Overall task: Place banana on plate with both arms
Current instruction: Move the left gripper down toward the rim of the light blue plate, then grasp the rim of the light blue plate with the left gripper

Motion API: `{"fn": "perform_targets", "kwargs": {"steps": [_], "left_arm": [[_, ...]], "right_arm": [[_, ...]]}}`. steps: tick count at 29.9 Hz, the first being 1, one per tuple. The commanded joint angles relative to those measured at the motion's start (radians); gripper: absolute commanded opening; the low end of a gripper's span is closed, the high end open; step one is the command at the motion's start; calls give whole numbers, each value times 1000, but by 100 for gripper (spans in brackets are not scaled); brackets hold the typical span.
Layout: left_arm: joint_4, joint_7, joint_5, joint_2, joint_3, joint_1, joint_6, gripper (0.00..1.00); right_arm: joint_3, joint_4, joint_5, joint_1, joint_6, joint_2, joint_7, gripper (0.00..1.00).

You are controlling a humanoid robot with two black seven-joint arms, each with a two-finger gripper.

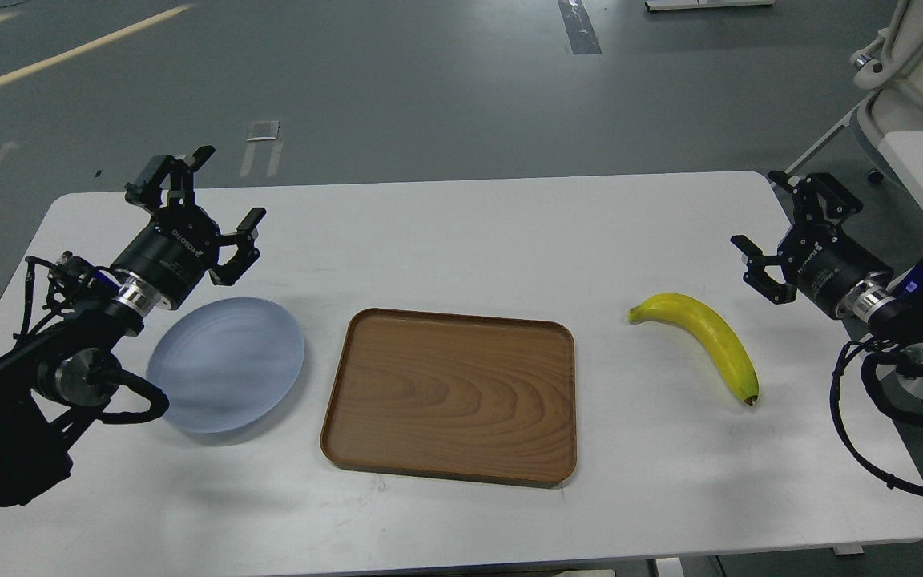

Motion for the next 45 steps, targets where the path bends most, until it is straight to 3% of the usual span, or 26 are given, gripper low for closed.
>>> {"fn": "perform_targets", "kwargs": {"steps": [1, 16, 20, 26, 29, 31, 34, 38, 45], "left_arm": [[1, 0, 7, 1, 2, 11, 0, 100], [36, 0, 105, 71, 21, -62, 0, 100], [-55, 0, 473, 169, 19, -131, 0, 100], [-339, 0, 1067, 355, 19, -161, 0, 100], [-385, 0, 1331, 386, 21, -145, 0, 100], [-381, 0, 1496, 387, 42, -135, 0, 100], [-324, 0, 1611, 393, 117, -125, 88, 100], [-119, 0, 1627, 372, 290, -124, 197, 100], [-59, 0, 1616, 331, 334, -107, 237, 96]], "right_arm": [[-1, -1, -2, 0, 0, 3, 0, 100], [-3, -8, -9, 4, 0, 7, 0, 100], [-4, -10, -9, 4, 0, 7, 0, 100], [-4, -12, -11, 8, 0, 7, 0, 100], [-4, -13, -9, 9, 0, 7, 0, 100], [-4, -13, -11, 11, 0, 9, 0, 100], [-4, -13, -11, 11, 0, 13, 0, 100], [-4, -12, -11, 8, 0, 13, 0, 100], [-7, -13, -11, 8, 0, 13, 0, 100]]}}
